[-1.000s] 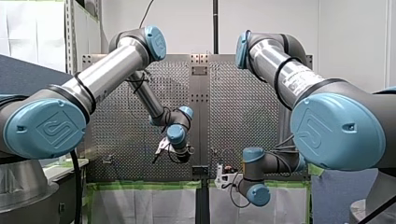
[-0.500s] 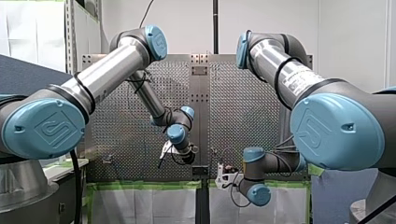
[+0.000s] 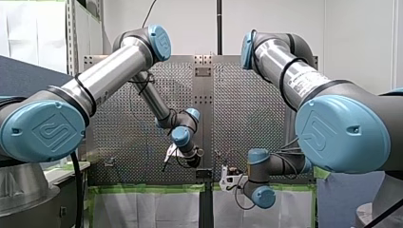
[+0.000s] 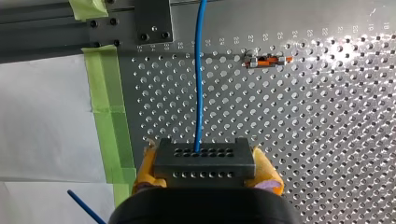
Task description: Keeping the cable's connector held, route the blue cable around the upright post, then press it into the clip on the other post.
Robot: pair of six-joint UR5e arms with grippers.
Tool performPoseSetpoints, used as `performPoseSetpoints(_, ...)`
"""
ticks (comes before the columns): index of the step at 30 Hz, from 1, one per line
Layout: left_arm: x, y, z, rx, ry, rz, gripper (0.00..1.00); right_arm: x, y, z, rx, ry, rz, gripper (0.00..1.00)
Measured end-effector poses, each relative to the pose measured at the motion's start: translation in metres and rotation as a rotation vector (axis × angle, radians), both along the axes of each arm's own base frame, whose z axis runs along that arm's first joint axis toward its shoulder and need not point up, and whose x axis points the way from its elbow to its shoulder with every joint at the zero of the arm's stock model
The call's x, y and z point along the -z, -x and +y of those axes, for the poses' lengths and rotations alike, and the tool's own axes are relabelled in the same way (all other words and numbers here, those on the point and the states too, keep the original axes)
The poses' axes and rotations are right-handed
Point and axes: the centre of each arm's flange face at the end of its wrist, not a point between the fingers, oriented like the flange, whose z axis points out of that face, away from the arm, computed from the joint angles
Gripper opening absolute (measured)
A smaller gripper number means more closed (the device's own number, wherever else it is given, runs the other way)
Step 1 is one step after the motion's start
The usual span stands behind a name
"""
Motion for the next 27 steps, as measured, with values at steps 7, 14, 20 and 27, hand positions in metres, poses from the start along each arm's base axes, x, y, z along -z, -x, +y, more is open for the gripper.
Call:
performPoseSetpoints(7,0.0,0.001,-0.005,0.009,0.004,-0.015,0.02,0.0,0.001,-0.001,0.001,-0.006,-0.007,0.0)
performPoseSetpoints(14,-0.001,0.005,-0.008,0.018,-0.018,-0.023,0.02,0.0,0.002,-0.001,0.007,-0.01,-0.006,0.0)
performPoseSetpoints(20,-0.001,0.01,-0.009,0.021,-0.084,-0.032,0.02,-0.001,0.005,-0.006,0.02,-0.009,-0.007,0.0)
performPoseSetpoints(27,-0.002,0.022,-0.023,0.045,-0.134,-0.066,0.02,-0.014,0.011,-0.019,0.043,0.005,-0.015,0.0)
